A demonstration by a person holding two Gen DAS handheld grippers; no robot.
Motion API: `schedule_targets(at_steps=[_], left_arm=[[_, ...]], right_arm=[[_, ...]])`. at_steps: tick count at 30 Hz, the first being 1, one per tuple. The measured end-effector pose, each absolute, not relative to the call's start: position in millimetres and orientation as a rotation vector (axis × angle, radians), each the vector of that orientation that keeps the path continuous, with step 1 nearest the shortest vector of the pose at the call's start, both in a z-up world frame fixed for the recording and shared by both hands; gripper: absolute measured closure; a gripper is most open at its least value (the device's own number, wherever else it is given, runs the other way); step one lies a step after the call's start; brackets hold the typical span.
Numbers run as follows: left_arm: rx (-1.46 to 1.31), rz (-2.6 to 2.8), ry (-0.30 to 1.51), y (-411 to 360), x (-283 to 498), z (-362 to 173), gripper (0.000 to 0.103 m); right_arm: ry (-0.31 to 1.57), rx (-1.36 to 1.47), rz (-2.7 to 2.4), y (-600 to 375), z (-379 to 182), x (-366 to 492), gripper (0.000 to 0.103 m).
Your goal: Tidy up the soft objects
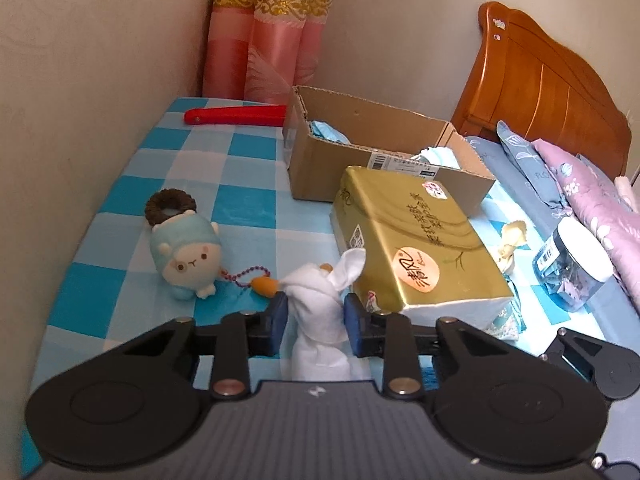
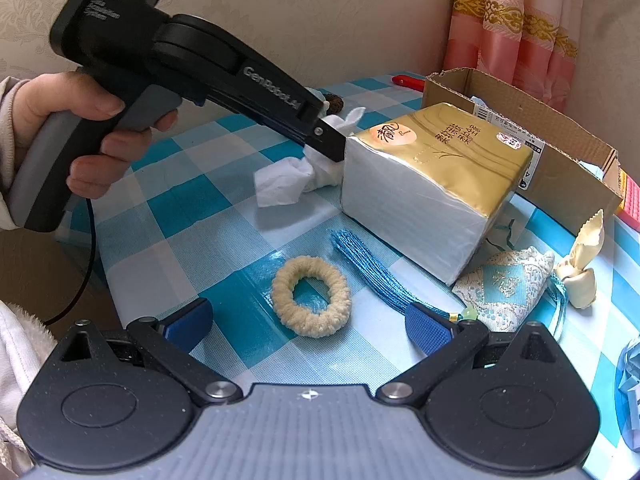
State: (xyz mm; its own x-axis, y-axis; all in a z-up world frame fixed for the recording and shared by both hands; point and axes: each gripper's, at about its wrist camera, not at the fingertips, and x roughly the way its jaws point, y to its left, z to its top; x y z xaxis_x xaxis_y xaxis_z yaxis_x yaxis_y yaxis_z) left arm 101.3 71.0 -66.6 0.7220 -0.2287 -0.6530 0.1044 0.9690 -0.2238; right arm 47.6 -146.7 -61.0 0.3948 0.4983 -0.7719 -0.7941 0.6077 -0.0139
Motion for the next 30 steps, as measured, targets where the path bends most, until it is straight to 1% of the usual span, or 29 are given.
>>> schedule_targets(at_steps=[6, 8, 10, 11, 13, 14, 17, 18, 19, 24, 30], left_arm=[[-0.149, -0.171, 0.749, 76, 83, -57, 0.074], [-0.151, -0.159, 0.754, 79, 77, -55, 0.074], [-0.154, -0.147, 0.758, 82, 73, -55, 0.074], [-0.152, -0.141, 0.759, 83, 71, -55, 0.074], [-0.152, -0.137, 0.763, 84, 70, -56, 0.074], [-0.152, -0.137, 0.765, 84, 70, -57, 0.074], [-0.150, -0.143, 0.764, 83, 68, -56, 0.074], [-0.148, -0.146, 0.763, 82, 68, -55, 0.074], [-0.145, -0.148, 0.763, 81, 67, -55, 0.074], [-0.131, -0.147, 0.763, 81, 63, -50, 0.074], [-0.107, -0.145, 0.763, 77, 55, -42, 0.074]], right_arm=[[0.821, -0.421, 0.847, -145, -60, 50, 0.000], [0.820, -0.423, 0.851, -144, -60, 49, 0.002], [0.813, -0.426, 0.859, -143, -59, 47, 0.010], [0.812, -0.429, 0.863, -141, -58, 47, 0.012], [0.807, -0.432, 0.868, -139, -57, 48, 0.022], [0.806, -0.435, 0.869, -137, -57, 49, 0.025], [0.806, -0.437, 0.866, -134, -55, 51, 0.039], [0.806, -0.438, 0.861, -133, -54, 52, 0.045], [0.808, -0.440, 0.859, -133, -54, 52, 0.049], [0.811, -0.450, 0.831, -134, -51, 53, 0.058], [0.814, -0.442, 0.829, -138, -45, 51, 0.061]])
